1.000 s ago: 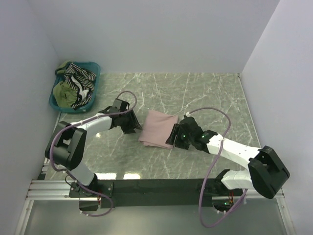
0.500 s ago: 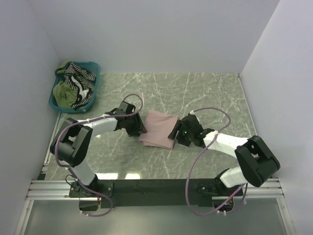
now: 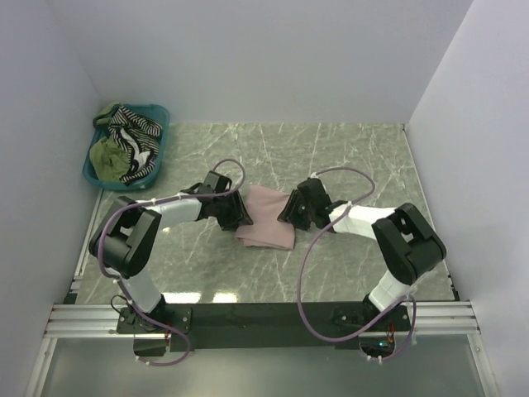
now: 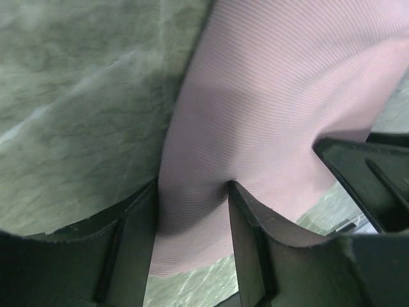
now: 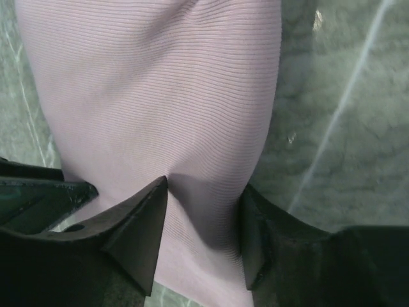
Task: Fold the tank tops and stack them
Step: Neatly place the folded tank top to the corner
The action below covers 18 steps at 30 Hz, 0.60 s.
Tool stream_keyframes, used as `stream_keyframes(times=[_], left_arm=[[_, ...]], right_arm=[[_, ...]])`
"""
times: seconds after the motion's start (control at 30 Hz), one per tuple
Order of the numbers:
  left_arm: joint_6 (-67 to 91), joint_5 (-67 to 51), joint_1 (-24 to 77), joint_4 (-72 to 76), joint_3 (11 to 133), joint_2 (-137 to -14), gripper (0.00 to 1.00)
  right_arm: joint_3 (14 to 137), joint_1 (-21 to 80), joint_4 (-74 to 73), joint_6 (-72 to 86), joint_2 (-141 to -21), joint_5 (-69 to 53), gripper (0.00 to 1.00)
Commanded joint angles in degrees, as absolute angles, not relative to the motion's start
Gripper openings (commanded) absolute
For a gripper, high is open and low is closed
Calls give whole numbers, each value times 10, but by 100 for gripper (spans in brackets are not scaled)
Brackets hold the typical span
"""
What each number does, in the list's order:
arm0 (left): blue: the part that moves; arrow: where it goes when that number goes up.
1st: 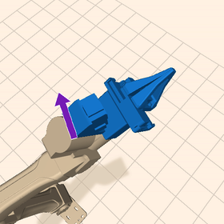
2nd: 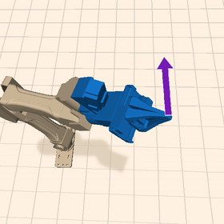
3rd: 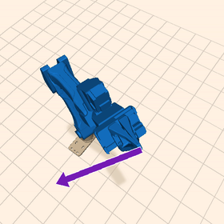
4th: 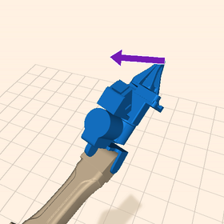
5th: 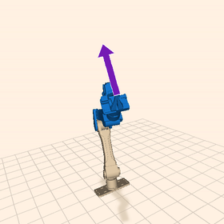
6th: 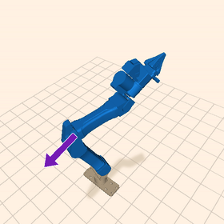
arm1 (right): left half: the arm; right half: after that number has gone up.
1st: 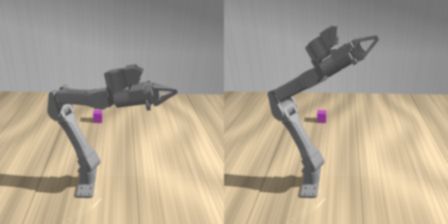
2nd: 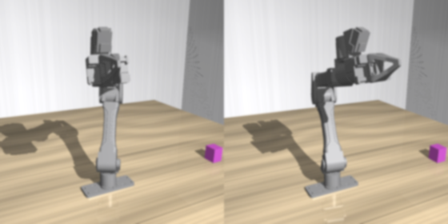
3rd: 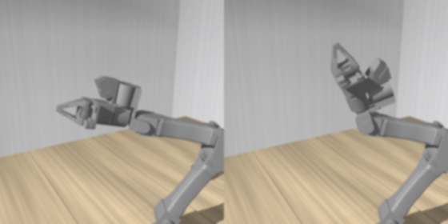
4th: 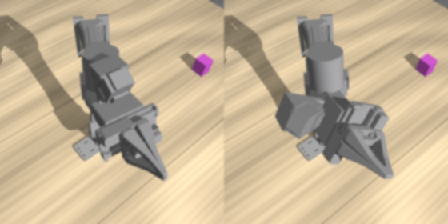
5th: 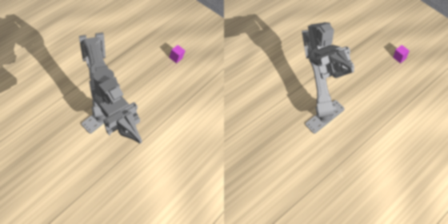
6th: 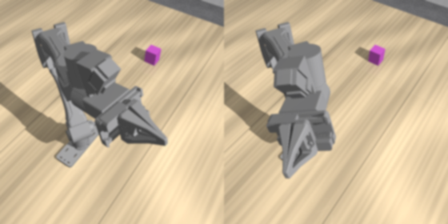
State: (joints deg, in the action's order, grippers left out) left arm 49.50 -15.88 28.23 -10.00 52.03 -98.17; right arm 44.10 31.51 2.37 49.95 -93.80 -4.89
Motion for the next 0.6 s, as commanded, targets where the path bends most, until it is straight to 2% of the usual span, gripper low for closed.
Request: stream_keyframes(times=[0.0,0.03,0.07,0.1,0.13,0.17,0.37,0.57], left_arm=[[499,-171,290,-91,539,-1000,52],[497,-171,291,-95,542,-1000,52],[490,-171,291,-100,551,-999,53],[488,-168,291,-116,555,-996,53],[483,-157,290,-125,561,-994,53],[477,-149,287,-134,569,-986,53],[465,-139,242,-174,576,-923,55],[445,-150,205,-206,599,-861,55]], right_arm=[[486,314,-25,471,-974,-40,49],[506,312,-39,466,-980,-33,43],[515,312,-53,454,-993,-28,27],[523,312,-77,449,-999,-24,18],[537,312,-88,445,-1005,-15,4],[543,311,-97,440,-1012,-12,0],[569,279,-134,440,-1013,-4,0],[658,209,-183,442,-1040,-1,0]])
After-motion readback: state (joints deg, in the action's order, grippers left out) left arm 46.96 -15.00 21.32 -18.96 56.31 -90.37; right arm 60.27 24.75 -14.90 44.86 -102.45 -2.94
